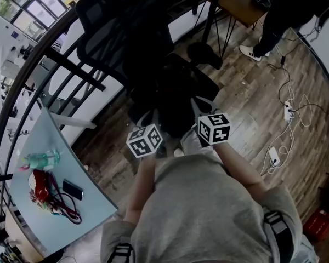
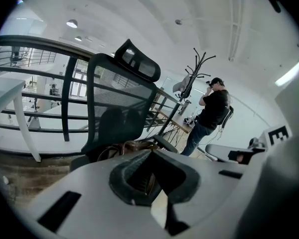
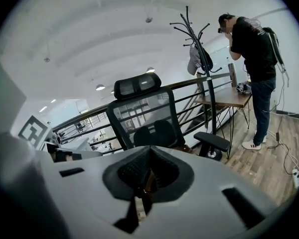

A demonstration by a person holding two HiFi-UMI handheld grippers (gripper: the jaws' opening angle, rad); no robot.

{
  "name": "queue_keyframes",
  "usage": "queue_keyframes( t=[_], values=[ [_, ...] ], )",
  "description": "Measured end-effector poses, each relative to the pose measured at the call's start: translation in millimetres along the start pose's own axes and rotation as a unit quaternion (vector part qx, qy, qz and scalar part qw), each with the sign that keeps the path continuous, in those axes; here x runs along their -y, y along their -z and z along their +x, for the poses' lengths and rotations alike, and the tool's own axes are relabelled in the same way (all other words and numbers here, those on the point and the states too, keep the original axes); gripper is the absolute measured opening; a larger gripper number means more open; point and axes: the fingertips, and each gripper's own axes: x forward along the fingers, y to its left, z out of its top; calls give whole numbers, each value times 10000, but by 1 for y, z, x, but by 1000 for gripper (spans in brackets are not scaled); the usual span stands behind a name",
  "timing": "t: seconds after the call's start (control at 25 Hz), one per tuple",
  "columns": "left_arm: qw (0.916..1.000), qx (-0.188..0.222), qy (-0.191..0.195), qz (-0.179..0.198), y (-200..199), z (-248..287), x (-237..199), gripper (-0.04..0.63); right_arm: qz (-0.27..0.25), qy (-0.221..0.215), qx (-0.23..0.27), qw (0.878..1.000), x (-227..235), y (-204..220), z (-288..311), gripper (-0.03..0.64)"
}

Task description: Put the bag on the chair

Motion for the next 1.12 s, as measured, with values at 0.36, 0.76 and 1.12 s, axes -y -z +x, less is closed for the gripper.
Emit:
queue_keyframes(
  t=[0.36, 0.76, 1.12],
  values=[
    [9999, 94, 107, 89, 2, -16, 7, 3, -42, -112, 22, 9999, -14, 7, -17, 5],
    [9997, 170, 128, 74, 0, -22, 10, 2, -211, -189, 88, 9996, -24, 0, -20, 5],
    [9998, 200, 98, -11, 1, -24, 7, 3, -312, -205, 28, 9993, -27, 1, -20, 5]
  ],
)
